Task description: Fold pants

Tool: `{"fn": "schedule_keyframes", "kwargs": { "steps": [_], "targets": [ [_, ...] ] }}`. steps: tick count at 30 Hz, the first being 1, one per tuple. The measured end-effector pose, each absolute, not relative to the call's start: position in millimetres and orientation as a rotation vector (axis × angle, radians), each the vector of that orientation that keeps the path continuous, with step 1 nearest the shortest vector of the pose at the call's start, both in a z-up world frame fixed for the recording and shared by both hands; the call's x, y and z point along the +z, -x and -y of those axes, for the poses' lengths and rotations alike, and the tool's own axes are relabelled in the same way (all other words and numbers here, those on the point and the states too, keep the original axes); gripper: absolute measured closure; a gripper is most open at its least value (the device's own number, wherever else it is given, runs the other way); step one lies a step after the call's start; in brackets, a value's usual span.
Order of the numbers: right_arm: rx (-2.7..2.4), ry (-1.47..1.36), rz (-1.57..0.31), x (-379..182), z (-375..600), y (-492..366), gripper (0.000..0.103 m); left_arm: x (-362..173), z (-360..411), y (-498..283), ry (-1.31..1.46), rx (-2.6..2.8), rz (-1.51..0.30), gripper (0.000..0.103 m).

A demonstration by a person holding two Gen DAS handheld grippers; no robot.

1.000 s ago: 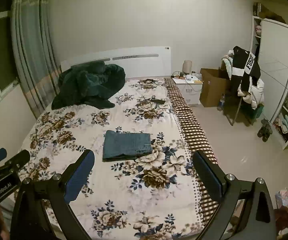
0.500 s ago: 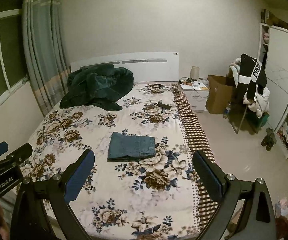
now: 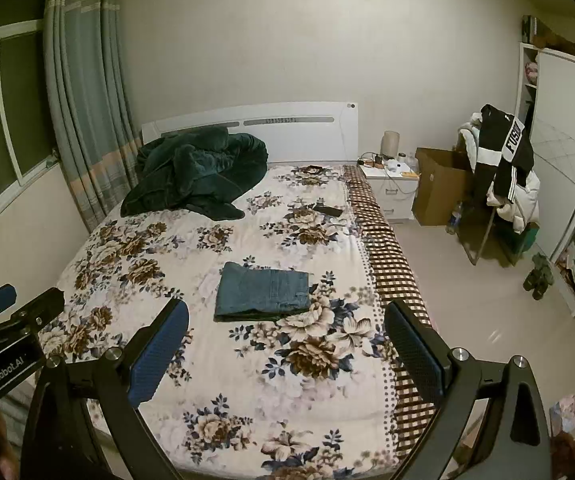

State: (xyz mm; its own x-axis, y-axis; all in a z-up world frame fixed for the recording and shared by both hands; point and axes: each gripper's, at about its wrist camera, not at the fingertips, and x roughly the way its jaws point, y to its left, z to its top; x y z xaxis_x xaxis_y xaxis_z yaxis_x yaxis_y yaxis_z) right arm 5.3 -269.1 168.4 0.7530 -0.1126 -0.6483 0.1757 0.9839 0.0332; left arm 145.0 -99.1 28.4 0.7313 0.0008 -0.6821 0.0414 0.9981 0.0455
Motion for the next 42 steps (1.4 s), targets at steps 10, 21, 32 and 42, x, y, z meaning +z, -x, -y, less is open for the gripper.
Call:
{"fn": "schedule_keyframes", "kwargs": {
  "steps": [10, 21, 32, 42],
  "targets": [
    [-0.156, -0.094, -0.701, 170, 271, -5, 0.003, 29, 101, -143, -0.056, -0.025, -0.751, 0.028],
    [-0.130, -0.083, -0.726, 157, 261, 1, 0.000, 29, 101, -143, -0.058, -0.024, -0.752, 0.028],
    [-0.131, -0.086, -0.716, 159, 255, 1, 0.000, 32, 106, -136, -0.059, -0.008, -0.746, 0.028],
    [-0.138, -0.089, -0.709, 163, 255, 0, 0.000, 40, 89, -132, -0.030, -0.001, -0.727, 0.009]
  ]
}}
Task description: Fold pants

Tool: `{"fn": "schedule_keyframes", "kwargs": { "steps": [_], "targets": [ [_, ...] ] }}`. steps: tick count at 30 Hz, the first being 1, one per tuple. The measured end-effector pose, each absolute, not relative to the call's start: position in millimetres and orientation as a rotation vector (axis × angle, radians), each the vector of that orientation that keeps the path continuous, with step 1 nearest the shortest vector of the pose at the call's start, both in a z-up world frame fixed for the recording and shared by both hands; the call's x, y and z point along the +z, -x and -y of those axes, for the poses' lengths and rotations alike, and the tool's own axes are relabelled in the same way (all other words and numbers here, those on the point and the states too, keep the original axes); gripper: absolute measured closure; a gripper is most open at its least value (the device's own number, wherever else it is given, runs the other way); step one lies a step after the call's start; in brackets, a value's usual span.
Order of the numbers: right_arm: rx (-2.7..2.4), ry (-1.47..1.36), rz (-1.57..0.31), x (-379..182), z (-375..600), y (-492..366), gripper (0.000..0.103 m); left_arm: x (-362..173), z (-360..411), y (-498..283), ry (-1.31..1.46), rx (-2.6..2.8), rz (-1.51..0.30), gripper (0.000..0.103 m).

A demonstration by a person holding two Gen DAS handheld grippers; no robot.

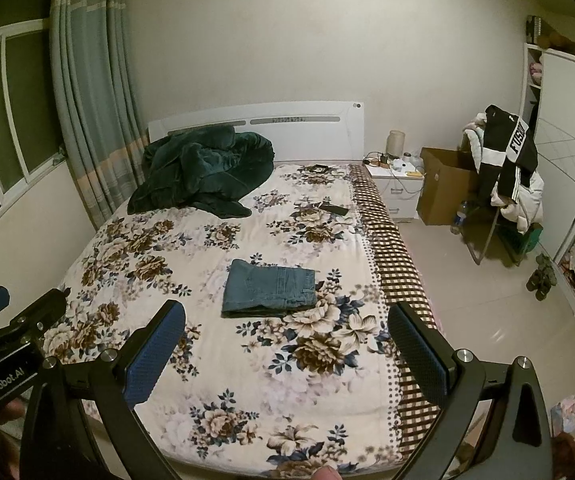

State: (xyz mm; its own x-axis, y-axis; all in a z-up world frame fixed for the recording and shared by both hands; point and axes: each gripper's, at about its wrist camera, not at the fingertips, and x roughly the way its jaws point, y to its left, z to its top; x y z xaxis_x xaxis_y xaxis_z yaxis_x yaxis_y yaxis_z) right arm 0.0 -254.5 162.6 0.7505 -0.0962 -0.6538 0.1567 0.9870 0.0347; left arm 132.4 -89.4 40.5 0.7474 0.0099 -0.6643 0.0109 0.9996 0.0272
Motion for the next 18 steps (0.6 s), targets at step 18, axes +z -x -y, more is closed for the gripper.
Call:
{"fn": "schedule_keyframes", "kwargs": {
  "steps": [18],
  "targets": [
    [-0.177, -0.097, -0.701, 174, 246, 12, 0.000, 38, 85, -135, -0.033, -0.020, -0.730, 0.006]
  ]
}}
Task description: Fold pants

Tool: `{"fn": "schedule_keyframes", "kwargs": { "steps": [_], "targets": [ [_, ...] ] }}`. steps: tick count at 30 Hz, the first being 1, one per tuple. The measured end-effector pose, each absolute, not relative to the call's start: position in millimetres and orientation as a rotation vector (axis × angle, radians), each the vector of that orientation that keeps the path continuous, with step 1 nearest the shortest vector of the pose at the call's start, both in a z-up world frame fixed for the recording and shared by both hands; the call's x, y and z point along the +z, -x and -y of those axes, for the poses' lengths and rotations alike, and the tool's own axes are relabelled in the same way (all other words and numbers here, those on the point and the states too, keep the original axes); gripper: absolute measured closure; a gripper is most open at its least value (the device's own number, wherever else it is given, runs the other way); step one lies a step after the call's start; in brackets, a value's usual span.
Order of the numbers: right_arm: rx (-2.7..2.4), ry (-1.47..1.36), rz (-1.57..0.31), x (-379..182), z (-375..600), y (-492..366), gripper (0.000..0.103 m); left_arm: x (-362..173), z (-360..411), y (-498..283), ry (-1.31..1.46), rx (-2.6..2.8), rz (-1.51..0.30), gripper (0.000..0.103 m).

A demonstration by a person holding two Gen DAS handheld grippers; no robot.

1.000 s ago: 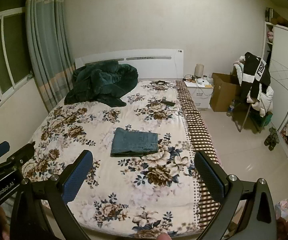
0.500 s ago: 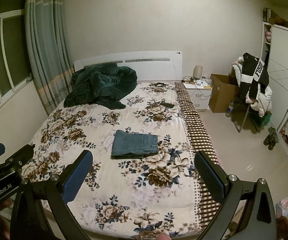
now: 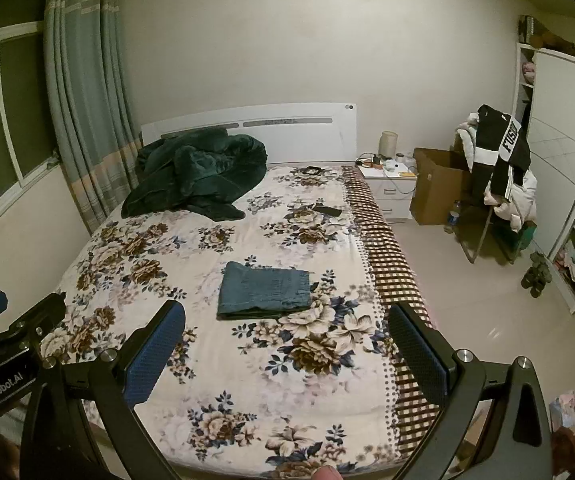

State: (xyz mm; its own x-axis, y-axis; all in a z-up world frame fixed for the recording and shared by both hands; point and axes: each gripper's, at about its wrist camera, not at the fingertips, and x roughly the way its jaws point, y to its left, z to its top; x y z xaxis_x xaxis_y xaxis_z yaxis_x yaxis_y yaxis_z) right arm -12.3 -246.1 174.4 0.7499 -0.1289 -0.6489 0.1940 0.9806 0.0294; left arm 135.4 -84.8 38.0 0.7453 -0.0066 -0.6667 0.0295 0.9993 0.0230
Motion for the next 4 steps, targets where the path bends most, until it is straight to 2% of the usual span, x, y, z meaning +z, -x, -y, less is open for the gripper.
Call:
{"fn": "schedule_keyframes", "kwargs": {
  "steps": [4],
  "targets": [
    [-0.181, -0.099, -0.703, 174.4, 245.4, 14.9, 0.000, 38.6, 84.2, -133.5, -0.038, -0.015, -0.722, 0.006]
  ]
}}
